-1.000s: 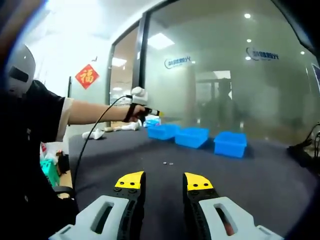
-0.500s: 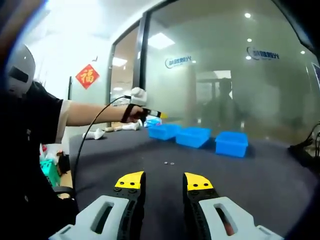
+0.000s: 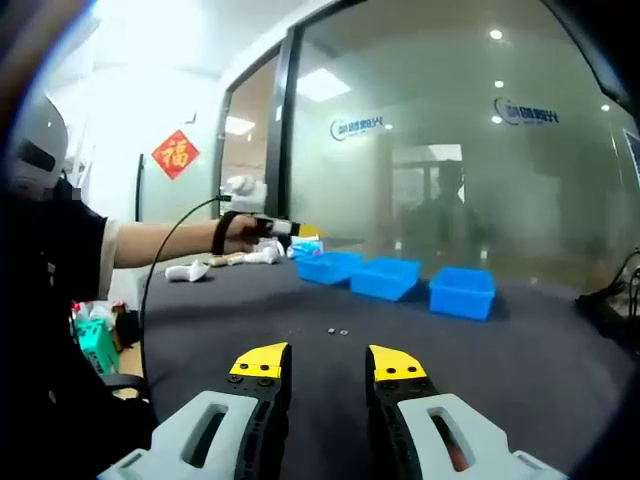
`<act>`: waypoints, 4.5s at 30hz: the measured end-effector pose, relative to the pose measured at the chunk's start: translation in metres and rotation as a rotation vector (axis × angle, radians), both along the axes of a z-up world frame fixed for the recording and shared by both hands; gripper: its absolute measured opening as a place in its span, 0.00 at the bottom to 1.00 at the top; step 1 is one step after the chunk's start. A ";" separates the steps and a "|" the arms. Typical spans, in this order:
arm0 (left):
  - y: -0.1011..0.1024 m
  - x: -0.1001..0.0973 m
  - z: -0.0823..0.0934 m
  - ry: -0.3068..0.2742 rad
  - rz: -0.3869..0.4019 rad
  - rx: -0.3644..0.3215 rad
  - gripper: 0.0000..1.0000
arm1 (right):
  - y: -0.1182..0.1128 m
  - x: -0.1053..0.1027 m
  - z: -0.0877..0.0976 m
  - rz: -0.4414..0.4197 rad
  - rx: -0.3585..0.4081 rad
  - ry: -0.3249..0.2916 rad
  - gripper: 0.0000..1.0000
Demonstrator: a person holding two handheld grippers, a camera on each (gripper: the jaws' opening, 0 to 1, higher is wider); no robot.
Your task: Sort the screws, nuts, and washers into the corresponding bins
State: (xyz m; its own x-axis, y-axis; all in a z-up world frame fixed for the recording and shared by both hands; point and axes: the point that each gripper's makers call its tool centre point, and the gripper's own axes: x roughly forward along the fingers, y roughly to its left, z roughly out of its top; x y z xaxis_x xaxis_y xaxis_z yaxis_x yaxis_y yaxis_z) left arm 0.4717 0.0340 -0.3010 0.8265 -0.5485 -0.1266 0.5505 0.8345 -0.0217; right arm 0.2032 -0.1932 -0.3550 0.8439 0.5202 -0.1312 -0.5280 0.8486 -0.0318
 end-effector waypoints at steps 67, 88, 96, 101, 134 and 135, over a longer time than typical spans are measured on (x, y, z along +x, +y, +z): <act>-0.070 -0.169 -0.072 0.172 -0.539 0.281 0.40 | -0.011 0.000 -0.006 -0.022 -0.029 0.014 0.27; -0.146 -0.139 -0.117 0.363 -0.687 0.506 0.30 | -0.020 0.000 -0.014 -0.031 -0.016 0.027 0.27; -0.151 -0.136 -0.133 0.397 -0.702 0.561 0.26 | -0.024 0.000 -0.016 -0.037 -0.012 0.029 0.27; -0.152 -0.135 -0.136 0.398 -0.700 0.572 0.19 | -0.024 0.000 -0.017 -0.038 -0.011 0.031 0.27; -0.137 -0.128 -0.106 0.288 -0.575 0.356 0.05 | -0.016 0.003 -0.012 -0.036 -0.016 0.024 0.27; -0.134 -0.126 -0.101 0.277 -0.553 0.330 0.05 | -0.016 0.003 -0.012 -0.039 -0.015 0.022 0.27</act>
